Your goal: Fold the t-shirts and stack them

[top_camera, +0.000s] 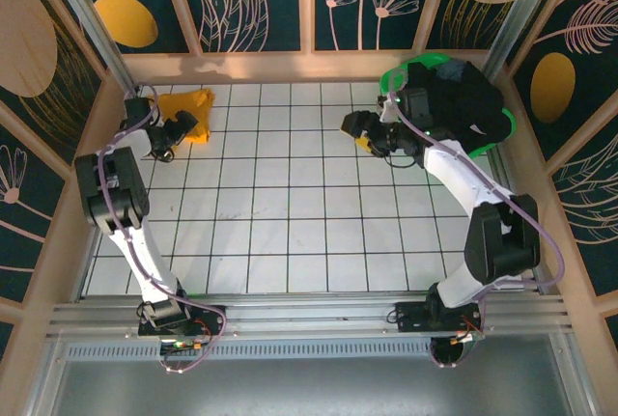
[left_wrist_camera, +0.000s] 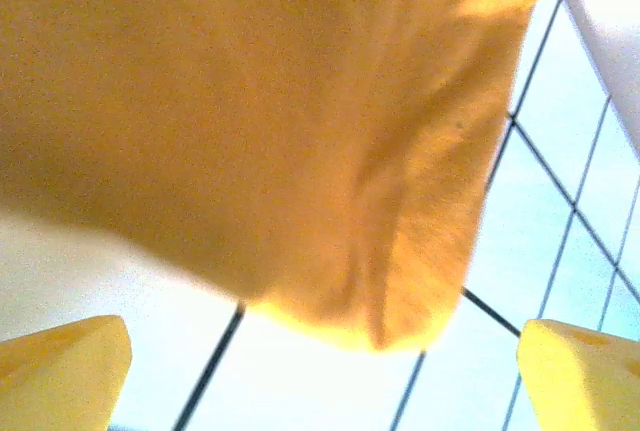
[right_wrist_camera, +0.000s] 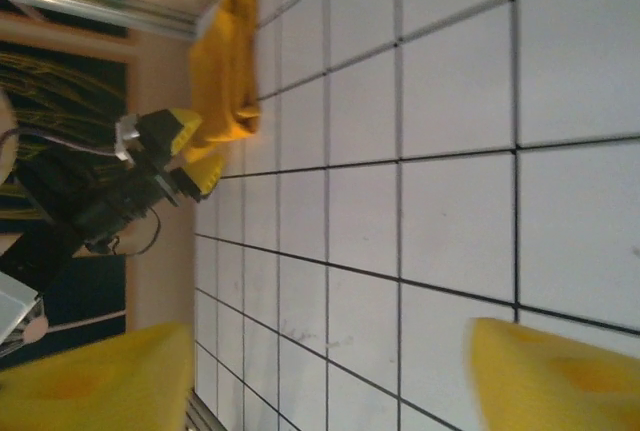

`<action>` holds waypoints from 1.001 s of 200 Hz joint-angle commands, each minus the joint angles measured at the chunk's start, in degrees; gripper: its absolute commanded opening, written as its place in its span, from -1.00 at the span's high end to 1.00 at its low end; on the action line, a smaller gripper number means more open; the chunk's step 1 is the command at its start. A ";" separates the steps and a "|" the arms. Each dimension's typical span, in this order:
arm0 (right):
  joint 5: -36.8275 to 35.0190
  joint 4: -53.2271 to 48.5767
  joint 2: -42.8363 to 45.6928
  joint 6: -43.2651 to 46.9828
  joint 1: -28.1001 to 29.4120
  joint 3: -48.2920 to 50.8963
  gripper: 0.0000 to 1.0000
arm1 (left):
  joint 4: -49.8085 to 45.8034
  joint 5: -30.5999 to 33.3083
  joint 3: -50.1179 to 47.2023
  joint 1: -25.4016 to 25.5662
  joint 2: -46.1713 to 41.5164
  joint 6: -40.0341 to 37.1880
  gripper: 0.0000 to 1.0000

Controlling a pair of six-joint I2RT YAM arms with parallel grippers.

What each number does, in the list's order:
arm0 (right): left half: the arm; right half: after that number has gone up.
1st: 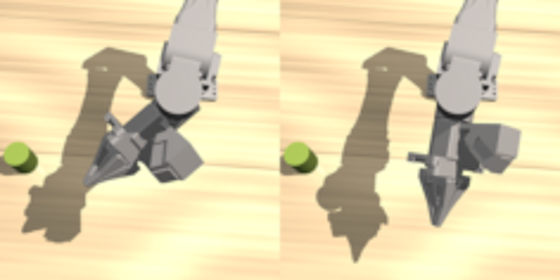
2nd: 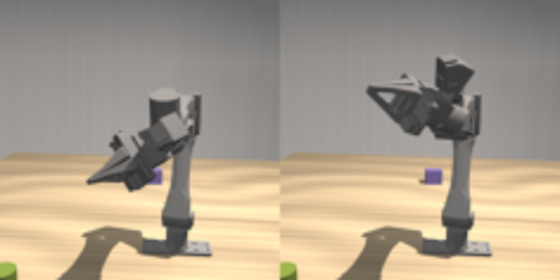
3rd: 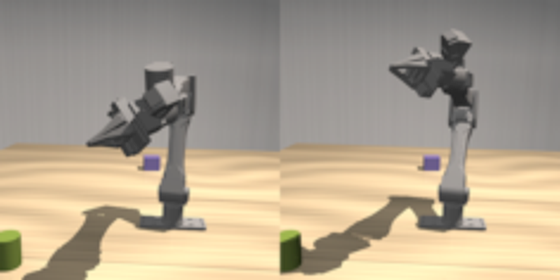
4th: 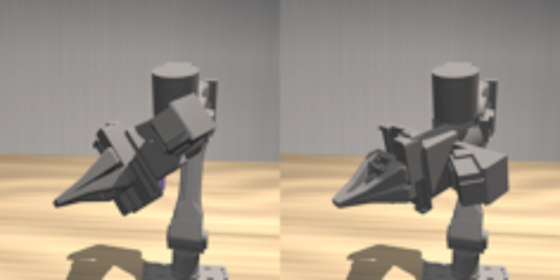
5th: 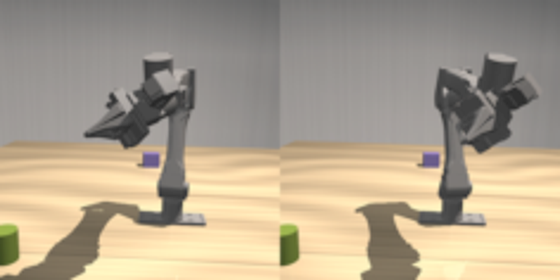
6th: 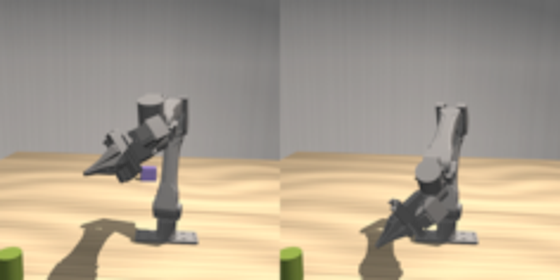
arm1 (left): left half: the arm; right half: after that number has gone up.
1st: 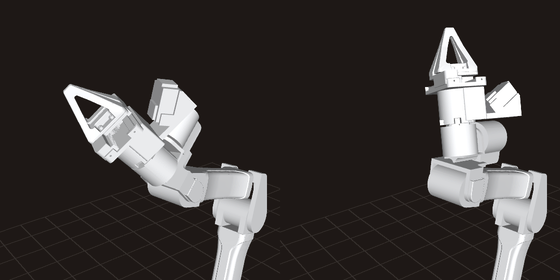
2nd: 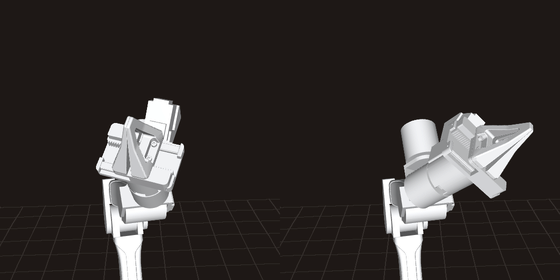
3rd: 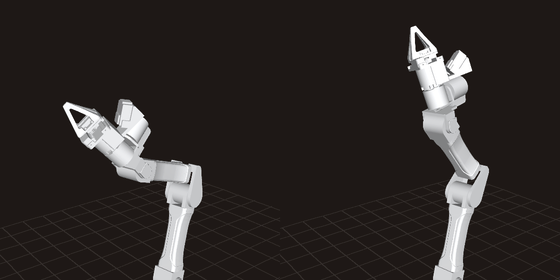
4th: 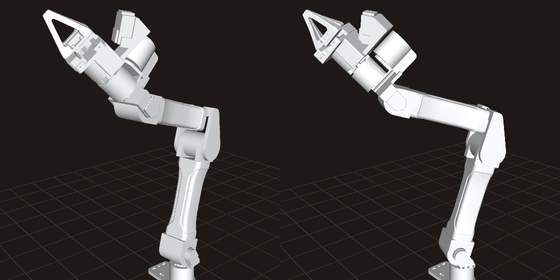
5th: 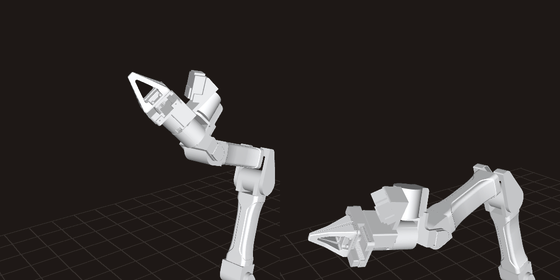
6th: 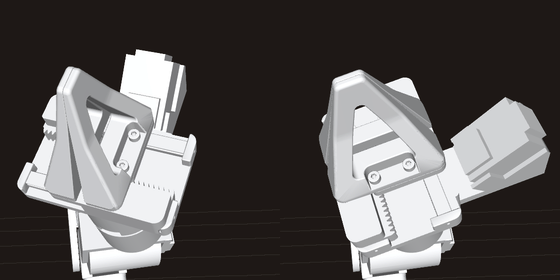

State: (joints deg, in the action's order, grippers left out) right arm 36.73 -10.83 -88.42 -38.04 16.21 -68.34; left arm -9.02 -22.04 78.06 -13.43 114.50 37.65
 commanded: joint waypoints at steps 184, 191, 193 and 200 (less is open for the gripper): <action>-64.54 43.64 19.02 29.06 -10.37 46.22 -0.98 | 47.95 54.41 -61.70 16.86 -46.43 -18.75 -0.98; -64.36 46.07 16.36 29.04 -10.11 46.08 -0.97 | 51.31 54.39 -61.32 16.86 -43.28 -19.62 -0.97; -64.27 46.71 15.41 29.11 -10.07 46.03 -0.98 | 52.42 54.30 -61.24 16.86 -42.27 -19.93 -0.97; -63.99 48.87 12.32 29.39 -9.87 45.52 -0.98 | 55.60 54.19 -60.05 16.86 -38.65 -21.30 -0.98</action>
State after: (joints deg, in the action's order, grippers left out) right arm -24.95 24.21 -69.54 -12.29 5.32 -21.80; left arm 29.69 33.32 15.57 3.33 67.72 22.28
